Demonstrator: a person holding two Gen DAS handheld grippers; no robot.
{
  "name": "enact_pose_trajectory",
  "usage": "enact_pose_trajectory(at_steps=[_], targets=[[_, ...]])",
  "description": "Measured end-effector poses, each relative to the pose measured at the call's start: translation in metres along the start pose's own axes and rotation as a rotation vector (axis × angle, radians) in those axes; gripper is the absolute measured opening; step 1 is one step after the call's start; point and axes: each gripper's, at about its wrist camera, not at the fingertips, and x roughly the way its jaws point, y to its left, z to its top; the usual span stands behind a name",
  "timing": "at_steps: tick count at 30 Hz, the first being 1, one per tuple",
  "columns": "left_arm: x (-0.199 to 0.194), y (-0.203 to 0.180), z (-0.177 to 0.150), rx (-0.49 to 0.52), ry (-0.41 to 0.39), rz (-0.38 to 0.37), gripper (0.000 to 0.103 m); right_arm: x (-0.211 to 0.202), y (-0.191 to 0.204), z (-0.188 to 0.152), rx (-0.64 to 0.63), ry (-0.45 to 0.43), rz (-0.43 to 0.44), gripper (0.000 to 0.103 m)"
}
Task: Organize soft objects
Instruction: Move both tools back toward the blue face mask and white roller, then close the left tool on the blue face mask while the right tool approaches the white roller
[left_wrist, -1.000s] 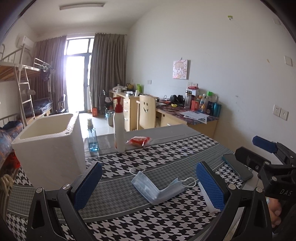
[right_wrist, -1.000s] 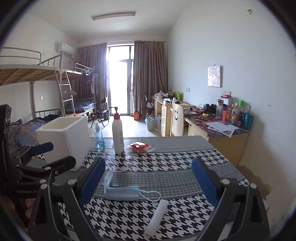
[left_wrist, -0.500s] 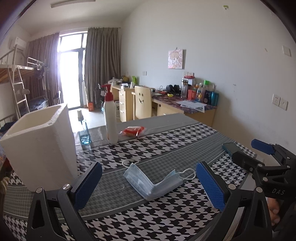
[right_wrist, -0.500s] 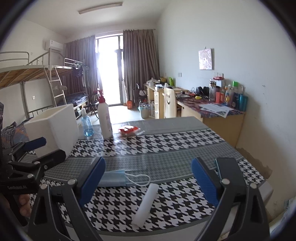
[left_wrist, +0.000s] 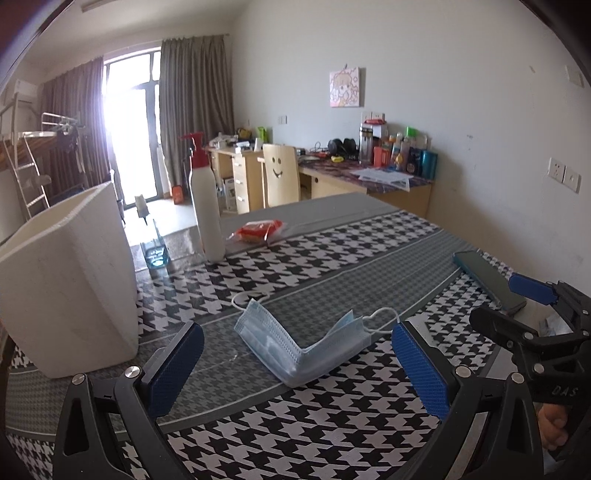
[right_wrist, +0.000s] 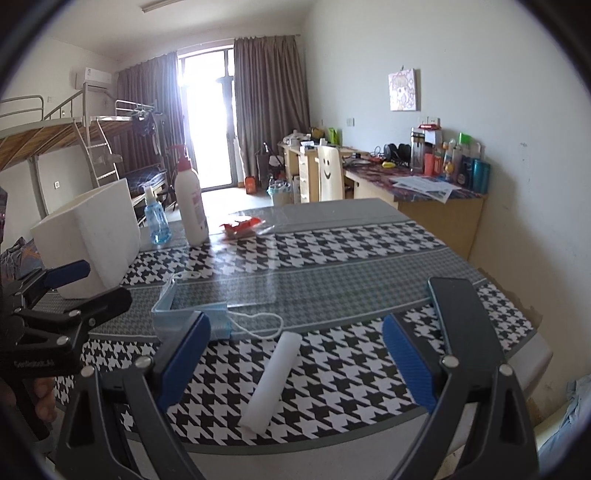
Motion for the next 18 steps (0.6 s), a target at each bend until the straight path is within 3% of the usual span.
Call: enact_pose_trajectory(at_steps=[14, 18], targets=[[0.037, -0.003, -0.006, 0.013, 0.136, 0.011, 0.098, 0.018, -0.006, -0.011, 0.003, 0.057, -0.004, 0.096], [0.044, -0.003, -0.006, 0.018, 0.164, 0.008, 0.090, 0.023, -0.007, -0.013, 0.007, 0.074, 0.003, 0.096]])
